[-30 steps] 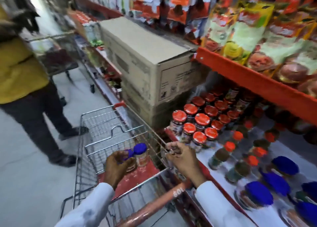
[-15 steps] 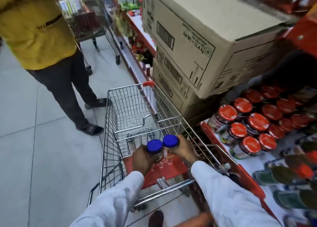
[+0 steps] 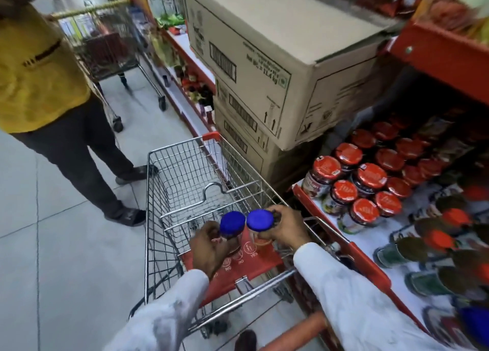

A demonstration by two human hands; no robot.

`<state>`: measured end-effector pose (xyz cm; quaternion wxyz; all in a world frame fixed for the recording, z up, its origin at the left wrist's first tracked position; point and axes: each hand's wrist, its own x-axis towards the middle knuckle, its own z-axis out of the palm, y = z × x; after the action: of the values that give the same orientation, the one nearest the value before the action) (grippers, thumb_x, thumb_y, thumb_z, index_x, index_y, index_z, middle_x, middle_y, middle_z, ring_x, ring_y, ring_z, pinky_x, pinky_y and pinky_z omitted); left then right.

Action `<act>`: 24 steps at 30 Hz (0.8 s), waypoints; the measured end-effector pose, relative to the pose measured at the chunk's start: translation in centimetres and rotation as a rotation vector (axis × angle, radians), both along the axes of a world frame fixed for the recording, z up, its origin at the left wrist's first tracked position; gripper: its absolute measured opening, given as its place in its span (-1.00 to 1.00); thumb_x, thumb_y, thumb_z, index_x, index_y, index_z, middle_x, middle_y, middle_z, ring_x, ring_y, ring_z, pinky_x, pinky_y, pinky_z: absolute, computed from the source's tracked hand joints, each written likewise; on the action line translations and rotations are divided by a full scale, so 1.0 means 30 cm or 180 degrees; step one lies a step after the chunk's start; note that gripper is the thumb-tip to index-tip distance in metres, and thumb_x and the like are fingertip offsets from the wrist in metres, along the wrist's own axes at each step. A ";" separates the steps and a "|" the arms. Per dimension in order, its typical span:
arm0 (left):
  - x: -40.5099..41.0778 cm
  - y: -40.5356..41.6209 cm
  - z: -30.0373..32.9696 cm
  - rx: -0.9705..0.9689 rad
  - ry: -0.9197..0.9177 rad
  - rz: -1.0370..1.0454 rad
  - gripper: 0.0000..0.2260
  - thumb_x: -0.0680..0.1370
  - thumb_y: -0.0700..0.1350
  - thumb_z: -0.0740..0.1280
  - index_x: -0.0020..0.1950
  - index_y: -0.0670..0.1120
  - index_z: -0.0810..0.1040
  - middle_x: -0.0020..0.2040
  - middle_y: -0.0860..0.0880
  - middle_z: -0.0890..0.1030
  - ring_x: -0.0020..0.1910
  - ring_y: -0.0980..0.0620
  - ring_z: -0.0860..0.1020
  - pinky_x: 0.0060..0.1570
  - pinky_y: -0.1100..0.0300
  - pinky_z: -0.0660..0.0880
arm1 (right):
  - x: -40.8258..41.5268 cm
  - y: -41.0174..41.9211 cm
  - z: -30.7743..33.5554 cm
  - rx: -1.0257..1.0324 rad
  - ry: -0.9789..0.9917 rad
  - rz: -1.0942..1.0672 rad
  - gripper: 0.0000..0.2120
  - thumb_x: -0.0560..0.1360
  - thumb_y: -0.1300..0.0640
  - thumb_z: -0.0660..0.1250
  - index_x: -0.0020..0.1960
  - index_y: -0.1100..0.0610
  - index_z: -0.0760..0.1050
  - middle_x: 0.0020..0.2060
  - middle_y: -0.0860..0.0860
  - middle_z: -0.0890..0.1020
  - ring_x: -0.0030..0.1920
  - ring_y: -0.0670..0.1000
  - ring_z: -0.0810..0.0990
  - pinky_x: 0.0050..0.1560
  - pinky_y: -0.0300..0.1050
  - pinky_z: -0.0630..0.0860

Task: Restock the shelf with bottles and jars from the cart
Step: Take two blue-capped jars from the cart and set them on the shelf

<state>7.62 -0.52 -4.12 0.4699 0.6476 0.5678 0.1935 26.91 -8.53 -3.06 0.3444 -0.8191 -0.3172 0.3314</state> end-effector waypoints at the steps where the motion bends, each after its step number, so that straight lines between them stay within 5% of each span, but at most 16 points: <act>1: 0.007 -0.003 0.040 0.0106 -0.0107 -0.0039 -0.60 0.17 -0.17 0.67 -0.13 0.01 0.55 -0.23 0.04 0.67 -0.27 0.06 0.61 -0.35 0.45 0.45 | 0.004 -0.031 0.037 0.0160 -0.0011 -0.0050 -0.40 -0.01 0.12 0.71 0.00 0.07 0.64 -0.13 -0.02 0.74 -0.12 -0.02 0.69 -0.11 -0.21 0.57; 5: 0.029 -0.050 0.220 0.0491 -0.0597 -0.0256 -0.58 0.14 -0.04 0.68 -0.12 0.02 0.58 -0.19 0.04 0.72 -0.20 0.07 0.67 -0.21 0.18 0.56 | -0.002 -0.202 0.231 0.0825 0.0147 -0.0344 -0.37 -0.03 0.02 0.72 0.01 0.09 0.63 -0.12 0.02 0.75 -0.13 -0.05 0.70 -0.05 -0.08 0.66; 8: 0.064 -0.134 0.360 0.0669 -0.0893 -0.0481 -0.52 0.10 0.10 0.57 -0.03 0.05 0.62 -0.15 0.05 0.74 -0.15 0.06 0.69 -0.13 0.09 0.61 | -0.003 -0.381 0.399 0.1296 0.0070 -0.0654 -0.46 0.04 0.16 0.72 -0.02 0.04 0.64 -0.15 -0.06 0.76 -0.14 -0.15 0.68 -0.10 -0.25 0.62; 11: 0.129 -0.254 0.486 0.0670 -0.1344 -0.0742 -0.47 0.06 0.10 0.53 -0.01 0.00 0.67 -0.16 0.01 0.76 -0.22 0.14 0.67 -0.14 0.24 0.60 | 0.007 -0.576 0.528 0.1583 -0.0164 -0.0904 -0.51 0.08 0.24 0.71 -0.05 -0.01 0.65 -0.15 -0.11 0.76 -0.13 -0.18 0.69 -0.09 -0.31 0.59; 15: 0.244 -0.476 0.611 0.0671 -0.1779 -0.1468 -0.60 0.11 -0.18 0.62 -0.11 0.01 0.64 -0.31 0.23 0.72 -0.34 0.33 0.59 -0.24 0.47 0.52 | 0.003 -0.855 0.648 0.1801 -0.0418 -0.1308 -0.48 0.07 0.16 0.72 -0.02 -0.02 0.65 -0.11 -0.09 0.76 -0.10 -0.07 0.71 -0.03 -0.16 0.62; 19: 0.371 -0.693 0.624 0.0569 -0.1896 -0.2041 -0.57 0.11 0.00 0.58 -0.05 0.04 0.69 -0.17 0.07 0.77 -0.23 0.11 0.69 -0.12 0.14 0.62 | -0.025 -1.161 0.692 0.1869 -0.0756 -0.1842 -0.52 0.01 0.04 0.70 -0.13 -0.11 0.62 -0.20 -0.31 0.72 -0.20 -0.28 0.66 -0.11 -0.35 0.58; 24: 0.490 -0.965 0.604 0.0297 -0.1705 -0.2662 -0.57 0.06 0.02 0.57 -0.09 0.00 0.68 -0.20 0.10 0.76 -0.19 0.08 0.72 -0.08 0.05 0.66 | -0.047 -1.479 0.621 0.1787 -0.0883 -0.2593 -0.51 0.03 0.10 0.71 -0.11 -0.15 0.64 -0.18 -0.25 0.74 -0.17 -0.23 0.68 -0.05 -0.17 0.64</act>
<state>22.32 -29.48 13.99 0.6072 0.7677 0.1096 0.1732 25.49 -52.90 15.55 0.6069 -0.7884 -0.0918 -0.0395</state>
